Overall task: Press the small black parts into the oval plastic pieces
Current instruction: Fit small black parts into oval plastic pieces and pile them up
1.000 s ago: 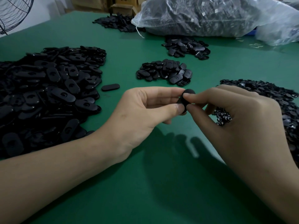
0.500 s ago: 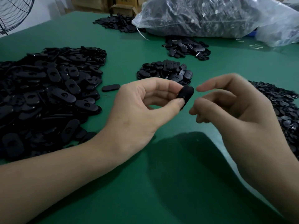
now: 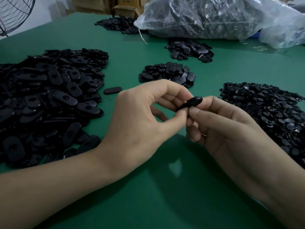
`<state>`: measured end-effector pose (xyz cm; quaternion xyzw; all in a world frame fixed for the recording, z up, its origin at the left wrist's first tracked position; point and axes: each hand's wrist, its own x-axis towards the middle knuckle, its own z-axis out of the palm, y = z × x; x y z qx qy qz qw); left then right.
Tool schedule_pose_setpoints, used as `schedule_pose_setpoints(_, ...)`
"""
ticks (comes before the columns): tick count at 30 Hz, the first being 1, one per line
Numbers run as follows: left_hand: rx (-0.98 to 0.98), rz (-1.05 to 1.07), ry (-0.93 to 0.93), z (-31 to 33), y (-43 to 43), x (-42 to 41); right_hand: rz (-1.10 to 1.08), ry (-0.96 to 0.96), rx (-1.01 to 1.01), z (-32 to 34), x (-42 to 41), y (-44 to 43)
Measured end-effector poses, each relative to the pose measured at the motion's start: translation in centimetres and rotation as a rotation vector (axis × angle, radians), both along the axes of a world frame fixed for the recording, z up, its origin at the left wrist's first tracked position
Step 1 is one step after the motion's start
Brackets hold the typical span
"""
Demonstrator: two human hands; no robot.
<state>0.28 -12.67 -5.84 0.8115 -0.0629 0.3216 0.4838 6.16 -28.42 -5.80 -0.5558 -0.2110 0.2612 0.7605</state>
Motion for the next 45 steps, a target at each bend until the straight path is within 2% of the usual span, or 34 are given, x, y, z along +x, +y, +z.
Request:
schedule_pose_setpoints(10,0.097,0.029,-0.060,0.0,0.1,-0.1,0.056,0.017,0.047,-0.1,0.2,0.0)
schedule_pose_setpoints(27,0.510,0.113,-0.268,-0.2,0.9,-0.2,0.092,0.077,0.061,-0.8,0.6,-0.3)
schedule_pose_setpoints(34,0.610,0.153,-0.326,-0.5,1.1,-0.3,0.111,0.082,0.055,-0.9,0.7,-0.5)
schedule_pose_setpoints(36,0.588,0.156,-0.306,-0.5,1.1,-0.2,0.105,0.055,0.047,-0.8,0.7,-0.5)
schedule_pose_setpoints(38,0.479,0.134,-0.234,-0.4,1.0,0.0,0.080,-0.016,0.031,-0.6,0.7,-0.5)
schedule_pose_setpoints(45,0.203,0.053,-0.026,0.3,0.8,0.0,-0.095,-0.400,-0.106,-0.1,0.5,-0.5)
